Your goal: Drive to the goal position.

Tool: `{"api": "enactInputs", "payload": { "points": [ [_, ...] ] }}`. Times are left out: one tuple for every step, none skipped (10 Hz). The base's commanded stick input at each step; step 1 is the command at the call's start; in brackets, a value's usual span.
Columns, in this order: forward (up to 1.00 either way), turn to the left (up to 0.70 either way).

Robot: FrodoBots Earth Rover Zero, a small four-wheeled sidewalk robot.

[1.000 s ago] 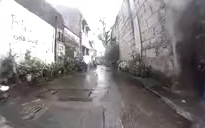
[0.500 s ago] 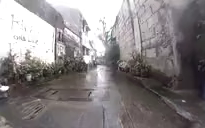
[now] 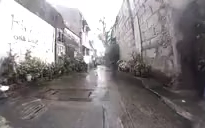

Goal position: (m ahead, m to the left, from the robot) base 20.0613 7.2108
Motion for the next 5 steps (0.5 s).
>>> {"api": "enactInputs", "payload": {
  "points": [
    [0.00,-0.99],
    [0.00,-0.99],
    [0.00,-0.99],
    [0.00,-0.99],
    [0.00,-0.99]
  ]
}}
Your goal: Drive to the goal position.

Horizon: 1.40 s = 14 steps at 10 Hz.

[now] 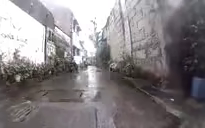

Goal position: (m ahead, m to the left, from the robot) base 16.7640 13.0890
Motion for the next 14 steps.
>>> {"api": "enactInputs", "payload": {
  "points": [
    [0.00,-0.99],
    [0.00,-0.99],
    [0.00,-0.99],
    [0.00,-0.99],
    [0.00,-0.99],
    [0.65,0.00],
    [0.99,0.00],
    [0.99,0.00],
    [0.99,0.00],
    [0.99,0.00],
    [0.99,0.00],
    [0.99,0.00],
    [0.99,0.00],
    [0.99,0.00]
  ]
}}
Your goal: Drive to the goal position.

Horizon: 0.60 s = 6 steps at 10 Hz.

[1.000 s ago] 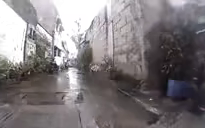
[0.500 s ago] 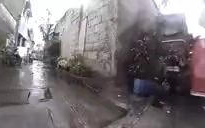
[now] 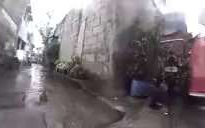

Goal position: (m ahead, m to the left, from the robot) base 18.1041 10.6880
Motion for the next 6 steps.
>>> {"api": "enactInputs", "payload": {
  "points": [
    [0.99,0.00],
    [0.90,0.09],
    [0.00,1.00],
    [0.00,1.00],
    [0.00,1.00],
    [0.00,1.00]
  ]
}}
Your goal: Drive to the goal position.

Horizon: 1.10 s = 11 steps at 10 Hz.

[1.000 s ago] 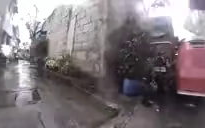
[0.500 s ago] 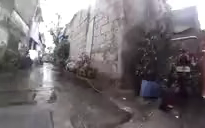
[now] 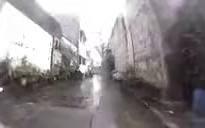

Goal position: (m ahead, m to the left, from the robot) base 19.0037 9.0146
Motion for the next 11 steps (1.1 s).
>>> {"api": "enactInputs", "payload": {
  "points": [
    [0.00,1.00],
    [0.00,1.00],
    [0.00,1.00],
    [0.99,0.00],
    [0.99,0.00],
    [0.99,0.00],
    [0.99,0.00],
    [0.99,0.00],
    [0.99,0.00],
    [0.99,0.00],
    [0.99,0.00]
  ]
}}
